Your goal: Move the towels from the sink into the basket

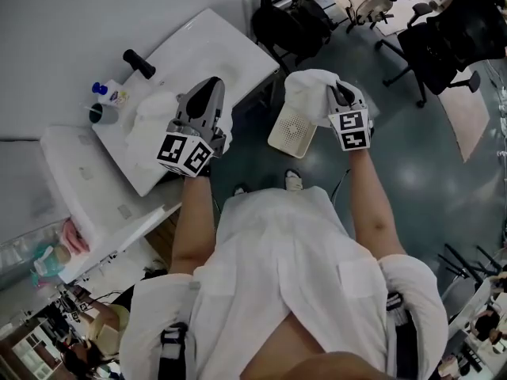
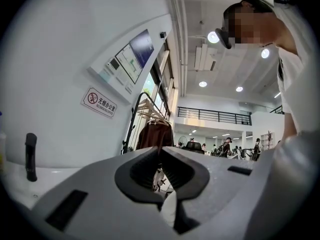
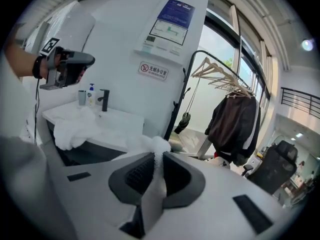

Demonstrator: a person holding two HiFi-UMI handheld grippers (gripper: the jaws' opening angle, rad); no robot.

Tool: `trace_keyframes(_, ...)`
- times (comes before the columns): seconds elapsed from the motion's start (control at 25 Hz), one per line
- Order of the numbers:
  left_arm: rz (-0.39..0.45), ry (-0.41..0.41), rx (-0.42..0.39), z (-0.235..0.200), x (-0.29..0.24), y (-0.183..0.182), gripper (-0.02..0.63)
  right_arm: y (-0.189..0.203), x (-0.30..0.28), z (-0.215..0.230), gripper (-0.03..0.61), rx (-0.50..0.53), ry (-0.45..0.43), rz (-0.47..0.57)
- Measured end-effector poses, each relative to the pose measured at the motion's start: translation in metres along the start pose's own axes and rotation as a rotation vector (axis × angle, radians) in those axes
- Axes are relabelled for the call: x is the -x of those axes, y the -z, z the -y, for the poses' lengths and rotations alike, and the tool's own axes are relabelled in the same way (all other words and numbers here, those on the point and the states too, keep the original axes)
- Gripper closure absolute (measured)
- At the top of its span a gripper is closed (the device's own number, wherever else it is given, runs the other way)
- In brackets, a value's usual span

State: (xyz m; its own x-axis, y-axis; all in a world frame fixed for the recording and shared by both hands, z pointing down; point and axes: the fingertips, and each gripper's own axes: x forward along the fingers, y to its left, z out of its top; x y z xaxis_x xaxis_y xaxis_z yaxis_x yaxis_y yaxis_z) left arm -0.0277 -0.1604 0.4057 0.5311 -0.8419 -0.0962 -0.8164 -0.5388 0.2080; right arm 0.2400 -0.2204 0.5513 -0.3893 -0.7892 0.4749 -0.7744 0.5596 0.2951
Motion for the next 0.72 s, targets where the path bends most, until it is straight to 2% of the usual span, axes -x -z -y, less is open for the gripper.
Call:
trace_keyframes(0.2, -0.020, -0.044, 0.016, 0.015, -0.009, 0.021, 0.588, 0.042, -0.016, 0.005, 0.523, 0.008, -0.056, -0.078)
trace_keyframes(0.48, -0.019, -0.104, 0.017, 0.020, -0.007, 0.032, 0.588, 0.070, -0.037, 0.010, 0.509, -0.005, -0.090, -0.151)
trace_keyframes(0.72, -0.009, -0.146, 0.012, 0.024, -0.001, 0.032, 0.588, 0.038, -0.043, 0.028, 0.514, -0.037, -0.072, -0.033)
